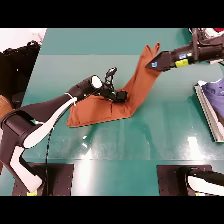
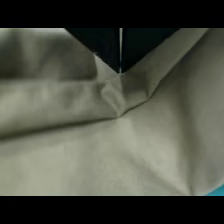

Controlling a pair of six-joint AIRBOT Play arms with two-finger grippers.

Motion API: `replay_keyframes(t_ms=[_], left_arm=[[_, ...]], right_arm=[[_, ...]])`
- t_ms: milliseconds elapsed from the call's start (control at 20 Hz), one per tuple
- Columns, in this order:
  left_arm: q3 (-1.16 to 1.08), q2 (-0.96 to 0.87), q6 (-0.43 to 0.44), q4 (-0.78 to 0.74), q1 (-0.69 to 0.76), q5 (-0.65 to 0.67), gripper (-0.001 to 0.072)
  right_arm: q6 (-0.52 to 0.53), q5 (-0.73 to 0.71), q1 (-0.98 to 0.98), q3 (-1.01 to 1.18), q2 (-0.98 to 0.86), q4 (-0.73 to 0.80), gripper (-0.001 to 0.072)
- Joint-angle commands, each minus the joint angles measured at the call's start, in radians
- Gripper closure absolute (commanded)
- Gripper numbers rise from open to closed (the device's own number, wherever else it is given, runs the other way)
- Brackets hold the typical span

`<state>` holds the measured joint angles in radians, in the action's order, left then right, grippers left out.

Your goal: Fold the shirts.

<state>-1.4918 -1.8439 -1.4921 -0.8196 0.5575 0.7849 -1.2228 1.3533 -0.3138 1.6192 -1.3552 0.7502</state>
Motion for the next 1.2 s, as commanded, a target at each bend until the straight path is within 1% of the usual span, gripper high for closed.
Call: replay_keyframes(t_ms=[0,150,250,350,450,550,650,700,750,800,850,900,1000,1100,1150], left_arm=[[-0.006,-0.002,0.000,-0.035,-0.005,0.012,0.0687],[-0.016,0.042,0.000,-0.051,-0.067,0.061,0.0687],[-0.017,0.119,0.000,-0.099,-0.142,0.081,0.0687],[-0.017,0.220,0.010,-0.134,-0.247,0.127,0.0686],[-0.017,0.322,0.013,-0.174,-0.351,0.178,0.0686],[-0.016,0.425,0.035,-0.217,-0.449,0.219,0.0686],[-0.016,0.519,0.035,-0.248,-0.534,0.246,0.0685],[-0.016,0.555,0.035,-0.251,-0.567,0.251,0.0685],[-0.016,0.588,0.035,-0.251,-0.597,0.254,0.0685],[-0.016,0.613,0.035,-0.251,-0.621,0.257,0.0685],[-0.017,0.632,0.035,-0.251,-0.641,0.262,0.0685],[-0.016,0.647,0.035,-0.251,-0.654,0.270,0.0685],[-0.016,0.657,0.035,-0.252,-0.660,0.301,0.0685],[-0.014,0.655,0.039,-0.251,-0.660,0.347,0.0685],[-0.013,0.655,0.048,-0.251,-0.659,0.367,0.0685]], right_arm=[[-0.008,-0.062,-0.091,0.020,0.001,-0.029,0.0700],[-0.007,-0.109,-0.138,0.020,0.001,-0.052,0.0700],[-0.007,-0.136,-0.180,0.020,-0.008,-0.053,0.0700],[-0.007,-0.177,-0.246,0.020,-0.039,-0.053,0.0699],[-0.006,-0.256,-0.342,0.020,-0.093,-0.053,0.0699],[-0.006,-0.369,-0.456,0.021,-0.163,-0.054,0.0698],[0.020,-0.477,-0.569,0.027,-0.242,-0.053,0.0695],[0.021,-0.513,-0.618,0.048,-0.290,-0.051,0.0641],[0.027,-0.533,-0.654,0.080,-0.333,-0.051,0.0537],[0.060,-0.536,-0.681,0.121,-0.375,-0.049,0.0465],[0.066,-0.515,-0.693,0.161,-0.408,-0.043,0.0465],[0.065,-0.465,-0.692,0.200,-0.435,-0.039,0.0465],[0.063,-0.320,-0.646,0.245,-0.452,-0.039,0.0465],[0.058,-0.205,-0.563,0.217,-0.433,-0.035,0.0465],[0.052,-0.171,-0.513,0.174,-0.411,-0.026,0.0465]])
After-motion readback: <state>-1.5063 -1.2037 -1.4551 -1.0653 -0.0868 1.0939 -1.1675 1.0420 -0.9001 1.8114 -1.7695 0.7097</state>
